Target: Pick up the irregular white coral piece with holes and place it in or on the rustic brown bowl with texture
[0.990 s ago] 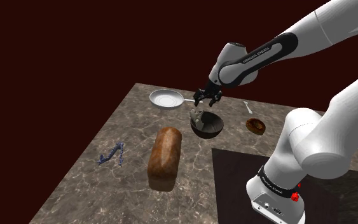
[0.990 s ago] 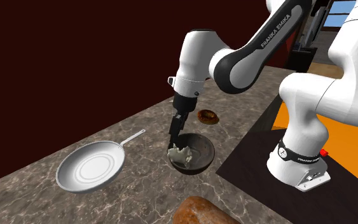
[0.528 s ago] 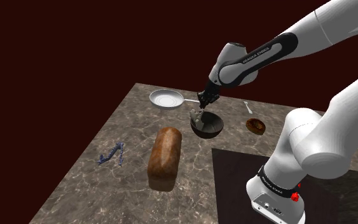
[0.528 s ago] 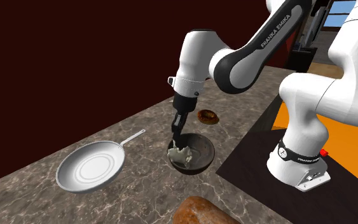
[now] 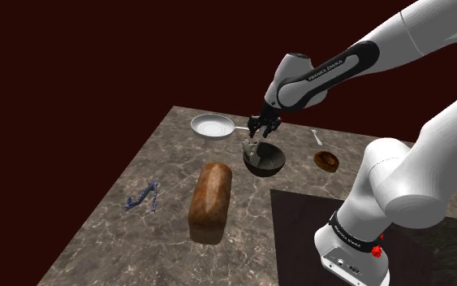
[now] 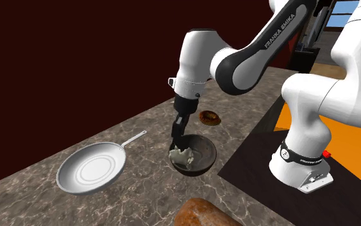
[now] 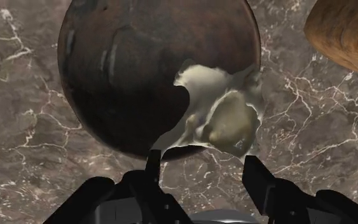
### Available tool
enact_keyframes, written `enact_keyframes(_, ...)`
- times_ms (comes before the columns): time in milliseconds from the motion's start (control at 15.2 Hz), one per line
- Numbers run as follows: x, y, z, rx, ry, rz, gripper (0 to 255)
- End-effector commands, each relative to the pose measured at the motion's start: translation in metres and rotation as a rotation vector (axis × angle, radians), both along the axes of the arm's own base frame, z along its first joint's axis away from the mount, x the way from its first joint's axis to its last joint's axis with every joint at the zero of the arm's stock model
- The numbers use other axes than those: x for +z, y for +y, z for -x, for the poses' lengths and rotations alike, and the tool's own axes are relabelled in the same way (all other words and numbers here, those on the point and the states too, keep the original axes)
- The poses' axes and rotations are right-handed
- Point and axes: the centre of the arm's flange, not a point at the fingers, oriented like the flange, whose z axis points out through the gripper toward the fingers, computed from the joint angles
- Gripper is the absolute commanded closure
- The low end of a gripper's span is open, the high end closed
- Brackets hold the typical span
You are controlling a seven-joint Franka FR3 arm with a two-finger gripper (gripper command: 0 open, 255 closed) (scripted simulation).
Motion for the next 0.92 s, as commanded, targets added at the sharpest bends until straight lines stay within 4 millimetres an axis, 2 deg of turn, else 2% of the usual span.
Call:
enact_keyframes(0,-0.001,0.029,-0.009,0.012,0.098,0.058,0)
enact_keyframes(198,-0.008,0.082,-0.026,0.038,0.274,0.167,0)
enact_keyframes(660,-0.044,0.077,-0.023,0.038,0.274,0.167,0)
enact_keyframes(858,-0.047,0.077,-0.022,0.038,0.274,0.167,0)
